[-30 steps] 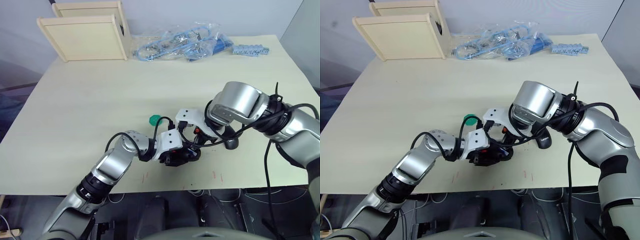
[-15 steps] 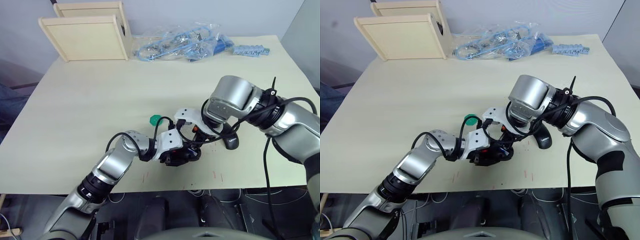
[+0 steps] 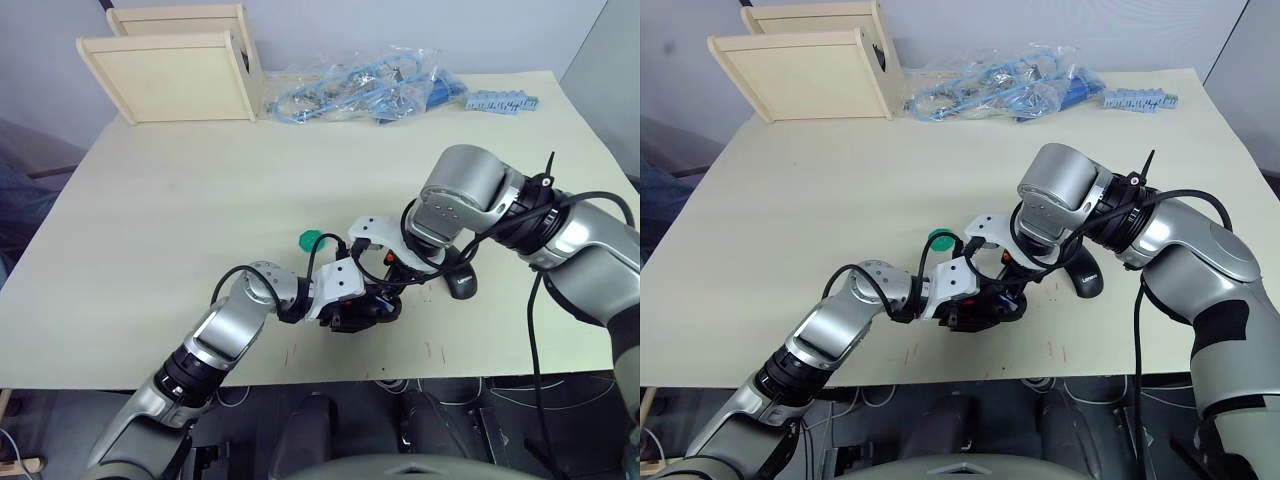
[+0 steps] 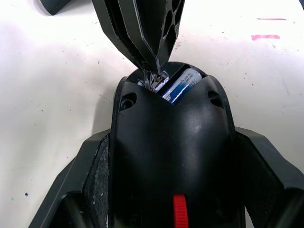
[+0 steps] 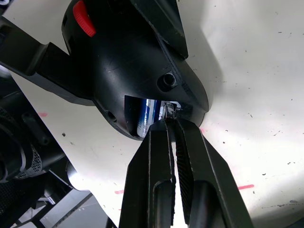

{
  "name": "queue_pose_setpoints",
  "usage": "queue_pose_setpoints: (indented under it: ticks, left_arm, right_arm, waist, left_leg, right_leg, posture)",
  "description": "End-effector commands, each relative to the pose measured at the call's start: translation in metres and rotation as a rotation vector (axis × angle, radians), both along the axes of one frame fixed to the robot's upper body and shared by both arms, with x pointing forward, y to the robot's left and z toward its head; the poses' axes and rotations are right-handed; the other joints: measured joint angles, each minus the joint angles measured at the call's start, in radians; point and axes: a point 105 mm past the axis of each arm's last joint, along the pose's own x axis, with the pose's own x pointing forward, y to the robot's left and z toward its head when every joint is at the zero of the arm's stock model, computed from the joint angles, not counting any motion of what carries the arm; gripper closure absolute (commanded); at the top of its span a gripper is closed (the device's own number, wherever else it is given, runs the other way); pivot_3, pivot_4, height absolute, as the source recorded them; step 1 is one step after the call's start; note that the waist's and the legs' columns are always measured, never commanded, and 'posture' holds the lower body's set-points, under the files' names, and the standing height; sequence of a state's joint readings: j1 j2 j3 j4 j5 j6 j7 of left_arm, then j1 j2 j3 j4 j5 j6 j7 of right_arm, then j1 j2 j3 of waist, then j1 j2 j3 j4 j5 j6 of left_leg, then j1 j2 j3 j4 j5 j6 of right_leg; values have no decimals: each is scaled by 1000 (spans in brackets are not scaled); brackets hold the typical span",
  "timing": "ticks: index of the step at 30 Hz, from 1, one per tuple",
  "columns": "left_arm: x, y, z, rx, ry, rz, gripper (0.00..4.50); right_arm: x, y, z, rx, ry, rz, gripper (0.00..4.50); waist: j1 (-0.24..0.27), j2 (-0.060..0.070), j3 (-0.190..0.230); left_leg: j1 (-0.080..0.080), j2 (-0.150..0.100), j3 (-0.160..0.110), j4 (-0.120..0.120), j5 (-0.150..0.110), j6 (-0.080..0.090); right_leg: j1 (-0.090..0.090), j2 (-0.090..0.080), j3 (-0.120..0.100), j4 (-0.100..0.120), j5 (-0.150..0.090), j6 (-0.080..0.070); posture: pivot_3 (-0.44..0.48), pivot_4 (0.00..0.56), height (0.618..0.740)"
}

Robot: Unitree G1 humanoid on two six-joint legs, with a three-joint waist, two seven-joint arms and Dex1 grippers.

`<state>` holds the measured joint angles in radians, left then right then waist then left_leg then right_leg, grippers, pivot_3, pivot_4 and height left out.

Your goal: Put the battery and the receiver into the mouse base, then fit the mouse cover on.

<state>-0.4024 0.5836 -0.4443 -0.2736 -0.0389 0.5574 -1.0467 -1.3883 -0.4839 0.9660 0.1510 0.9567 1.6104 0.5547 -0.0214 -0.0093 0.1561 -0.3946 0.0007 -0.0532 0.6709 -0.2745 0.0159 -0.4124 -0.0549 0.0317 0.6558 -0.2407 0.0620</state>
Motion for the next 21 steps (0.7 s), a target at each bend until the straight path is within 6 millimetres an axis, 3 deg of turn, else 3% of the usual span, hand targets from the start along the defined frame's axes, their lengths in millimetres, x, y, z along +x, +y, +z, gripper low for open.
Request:
queue_pose_setpoints:
  ticks: [1, 21]
  left_arm:
    - [-8, -5, -15, 19, 39, -10, 1544]
    - [-12, -5, -19, -8, 39, -9, 1544]
  right_arm:
    - [-8, 8, -7, 1, 25, 34, 4500]
    - [-8, 6, -14, -12, 41, 8, 4500]
  waist:
    - [-1, 0, 0]
    - [-11, 2, -4]
  left_leg:
    - [0, 0, 0, 0, 0, 0]
    - [1, 0, 0, 0, 0, 0]
  right_leg:
    - [0, 0, 0, 0, 0, 0]
    - [1, 0, 0, 0, 0, 0]
  posture:
    - [0, 150, 740]
    - [0, 150, 740]
